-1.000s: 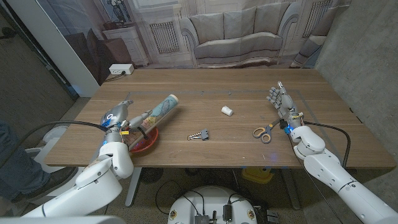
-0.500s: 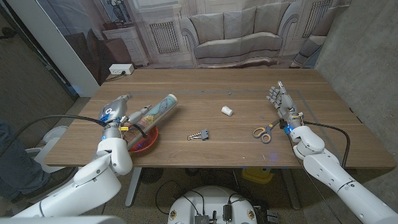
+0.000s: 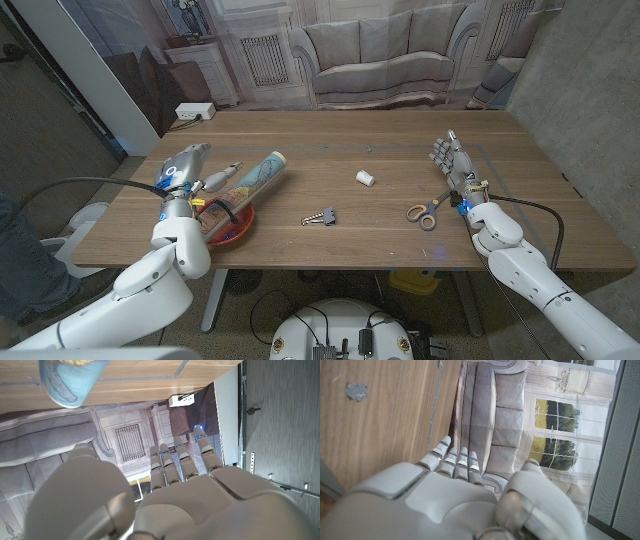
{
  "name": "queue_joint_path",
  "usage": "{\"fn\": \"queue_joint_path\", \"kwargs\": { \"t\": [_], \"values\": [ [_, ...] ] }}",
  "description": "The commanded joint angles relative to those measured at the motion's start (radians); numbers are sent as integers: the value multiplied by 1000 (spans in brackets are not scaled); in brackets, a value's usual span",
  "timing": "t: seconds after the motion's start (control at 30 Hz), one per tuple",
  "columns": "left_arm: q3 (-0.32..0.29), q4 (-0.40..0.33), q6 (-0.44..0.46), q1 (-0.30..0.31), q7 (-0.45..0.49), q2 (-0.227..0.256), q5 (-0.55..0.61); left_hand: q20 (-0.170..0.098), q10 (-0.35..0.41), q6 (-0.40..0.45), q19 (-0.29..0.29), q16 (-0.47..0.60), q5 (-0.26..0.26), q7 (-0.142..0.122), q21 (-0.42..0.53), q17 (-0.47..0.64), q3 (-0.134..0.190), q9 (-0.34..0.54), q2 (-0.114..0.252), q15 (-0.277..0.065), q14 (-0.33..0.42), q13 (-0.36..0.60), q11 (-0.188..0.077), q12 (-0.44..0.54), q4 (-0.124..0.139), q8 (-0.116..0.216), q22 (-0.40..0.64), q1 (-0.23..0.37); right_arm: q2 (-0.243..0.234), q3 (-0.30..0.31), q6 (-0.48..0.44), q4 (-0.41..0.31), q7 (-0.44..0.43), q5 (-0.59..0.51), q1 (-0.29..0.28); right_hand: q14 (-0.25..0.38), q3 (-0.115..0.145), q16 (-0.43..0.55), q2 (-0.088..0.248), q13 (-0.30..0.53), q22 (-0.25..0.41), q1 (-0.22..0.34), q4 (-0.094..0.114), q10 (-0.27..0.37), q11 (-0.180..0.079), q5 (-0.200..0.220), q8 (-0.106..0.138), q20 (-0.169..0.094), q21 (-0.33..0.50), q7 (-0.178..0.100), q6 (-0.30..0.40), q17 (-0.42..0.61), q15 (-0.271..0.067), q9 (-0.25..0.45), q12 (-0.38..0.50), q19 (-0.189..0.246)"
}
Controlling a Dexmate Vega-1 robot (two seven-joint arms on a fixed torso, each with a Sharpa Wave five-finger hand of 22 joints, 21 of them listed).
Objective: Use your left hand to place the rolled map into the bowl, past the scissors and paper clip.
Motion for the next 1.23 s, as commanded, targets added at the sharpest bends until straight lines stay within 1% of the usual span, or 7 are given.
{"fn": "queue_joint_path", "kwargs": {
  "t": [0.03,0.37,0.8,1.1,1.23],
  "values": [
    [9,-29,34,-22,-22,23,42,4,0,-1,4,7,5,-4,-4,1,-4,4,5,-3,1,1,-2,4,-1,9,3,2,-2,3,-2,-4,-2,3,-3,10,-1,-3,1,4,6,9,1,9,-1,2,-2,-2,-3,0,3,2,2,6,-1,12],
    [22,-51,63,-43,-38,46,73,4,-1,-4,4,8,8,-5,-7,0,-5,3,7,-4,3,-1,-5,5,-2,9,4,3,2,6,10,-1,-3,1,-8,9,-1,-3,2,4,6,9,1,8,-1,2,-2,-2,-4,1,4,2,3,6,-1,12],
    [-6,-76,80,-33,-58,78,93,5,0,-2,5,9,12,-4,-12,-3,-6,3,10,-4,2,-3,-8,7,-3,11,4,3,14,8,37,-6,-13,-10,-21,9,-2,-3,3,4,6,8,0,9,0,2,-2,-3,-5,2,5,2,4,6,-1,12],
    [-28,-93,86,-16,-54,82,108,5,1,-2,6,10,14,-4,-15,-4,-8,3,11,-3,3,-4,-7,9,-3,11,4,3,14,8,40,-10,-12,-14,-19,9,-2,-3,3,4,6,8,0,8,-1,1,-2,-3,-6,2,5,2,3,6,-1,13],
    [-25,-94,92,-20,-56,76,113,6,0,-2,6,10,15,-3,-16,-5,-8,3,12,-2,4,-5,-6,9,-4,12,4,3,16,7,39,-7,-11,-12,-17,9,-3,-3,4,4,6,8,0,9,-1,1,-2,-3,-6,2,4,2,3,6,-1,12]
  ]
}}
